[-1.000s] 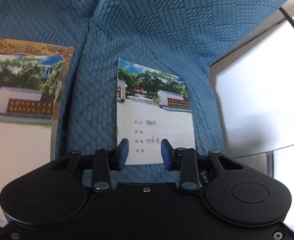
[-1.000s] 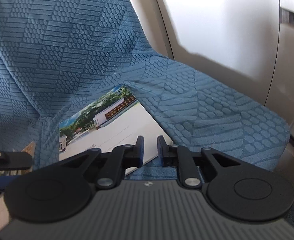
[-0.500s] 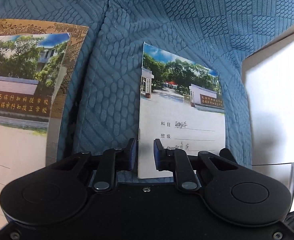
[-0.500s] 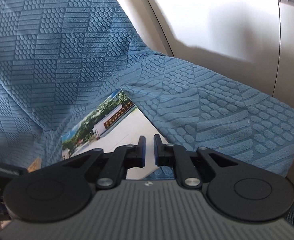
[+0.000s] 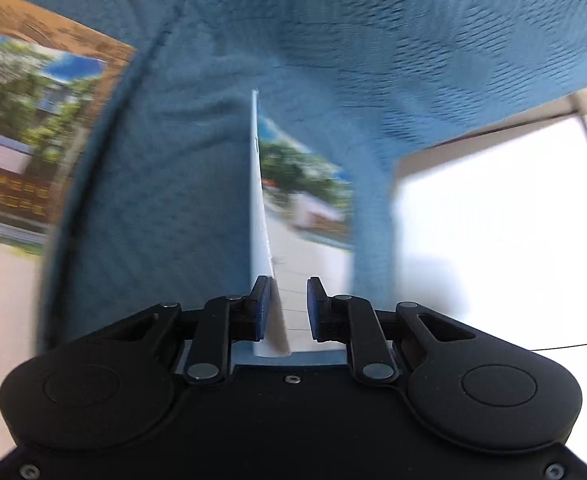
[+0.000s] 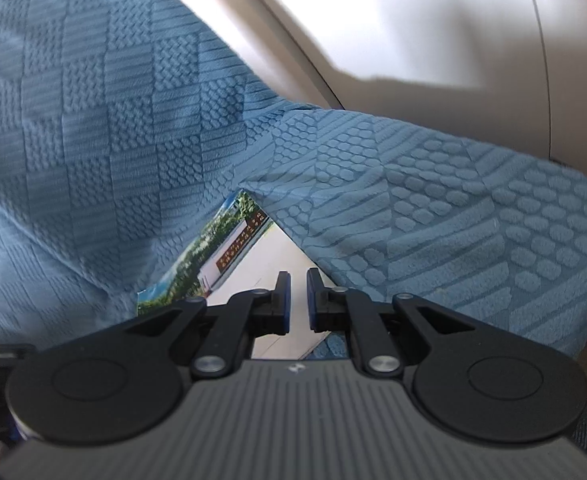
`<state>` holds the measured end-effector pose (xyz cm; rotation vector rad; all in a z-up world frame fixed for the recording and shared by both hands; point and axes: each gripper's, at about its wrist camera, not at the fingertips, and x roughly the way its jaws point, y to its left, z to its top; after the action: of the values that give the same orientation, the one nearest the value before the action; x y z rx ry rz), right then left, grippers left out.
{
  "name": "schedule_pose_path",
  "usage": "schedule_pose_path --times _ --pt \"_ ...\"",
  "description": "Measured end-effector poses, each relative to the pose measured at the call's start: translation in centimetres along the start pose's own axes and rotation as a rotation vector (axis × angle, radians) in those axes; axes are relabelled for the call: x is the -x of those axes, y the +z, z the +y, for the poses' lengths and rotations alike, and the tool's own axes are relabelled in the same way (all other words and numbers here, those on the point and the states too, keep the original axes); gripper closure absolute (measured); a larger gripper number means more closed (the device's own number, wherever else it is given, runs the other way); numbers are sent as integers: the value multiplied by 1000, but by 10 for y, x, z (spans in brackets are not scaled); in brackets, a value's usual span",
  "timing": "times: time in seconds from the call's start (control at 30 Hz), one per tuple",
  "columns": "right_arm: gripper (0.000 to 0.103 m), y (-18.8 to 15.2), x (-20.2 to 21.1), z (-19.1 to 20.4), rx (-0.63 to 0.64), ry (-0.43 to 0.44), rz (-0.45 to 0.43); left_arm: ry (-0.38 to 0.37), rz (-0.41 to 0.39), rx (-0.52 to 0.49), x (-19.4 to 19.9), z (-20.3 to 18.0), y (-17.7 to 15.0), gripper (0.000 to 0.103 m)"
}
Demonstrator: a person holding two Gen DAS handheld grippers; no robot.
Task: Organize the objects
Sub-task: 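Lower both open tools onto the edge of the lone postcard, then close both tools on the postcard edge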
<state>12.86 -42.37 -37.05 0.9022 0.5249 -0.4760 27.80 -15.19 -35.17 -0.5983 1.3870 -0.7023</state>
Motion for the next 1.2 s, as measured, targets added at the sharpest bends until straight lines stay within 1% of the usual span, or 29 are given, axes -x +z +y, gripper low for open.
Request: schedule_pose_path --times 0.03,0.07,0.1,0.2,0.23,0.3,0.33,0.37,0.4,0.47,0.57,0.63,0.67,0.83,0.93,0.97,1.0,1.03,1.07,1.1,1.13,1.17,1.2 --pt "94 0 0 -1 -9 4 0 -24 9 5 -1 0 1 87" --pt "94 0 -1 -2 -17 8 1 -24 13 6 -3 -1 2 87" --pt "94 0 -1 -3 -26 12 2 -3 14 2 -6 -3 2 87" --pt "94 0 -1 -4 -42 19 4 115 14 -35 -16 -9 1 87" --pt "94 0 -1 -5 -46 20 6 129 12 -46 -17 -11 0 86" --pt "94 0 0 -5 -62 24 11 136 9 -50 -20 -12 0 86" --pt "94 0 0 -5 -68 26 14 159 10 -49 -21 -13 0 85" --pt "94 0 1 -5 -71 30 18 197 16 -51 -23 -12 -1 85" --pt "91 0 1 -4 -70 33 20 214 31 -54 -26 -11 -2 85" --pt "90 -1 3 -4 -75 35 22 195 56 -29 -29 -3 -6 85" --pt "89 -1 4 -4 -90 45 23 184 53 -21 -31 -2 -10 87" --pt "89 -1 6 -4 -93 55 23 187 49 -12 -33 -3 -10 95" --pt "88 -1 7 -3 -96 63 20 187 42 -13 -33 -5 -10 97" --pt "88 1 14 -8 -109 99 49 177 4 -51 -28 -23 -13 98" --pt "87 2 22 -20 -178 145 67 169 -7 -63 -26 -32 -14 99" --pt "85 1 22 -22 -198 165 80 166 -11 -68 -25 -34 -14 99" --pt "77 1 24 -24 -218 186 90 161 -14 -68 -23 -37 -14 99" --pt "65 0 25 -26 -238 208 97 156 -17 -66 -22 -38 -15 99" --pt "59 -2 27 -27 -257 229 98 151 -19 -65 -21 -40 -15 99" --pt "48 -3 29 -29 -278 254 101 144 -21 -62 -18 -41 -17 100" --pt "37 -4 30 -31 -303 288 112 138 -23 -59 -17 -41 -17 100" --pt "32 -6 29 -33 -339 334 130 132 -27 -56 -16 -42 -17 100" --pt "23 -8 27 -36 -382 380 156 127 -29 -53 -16 -44 -17 100"
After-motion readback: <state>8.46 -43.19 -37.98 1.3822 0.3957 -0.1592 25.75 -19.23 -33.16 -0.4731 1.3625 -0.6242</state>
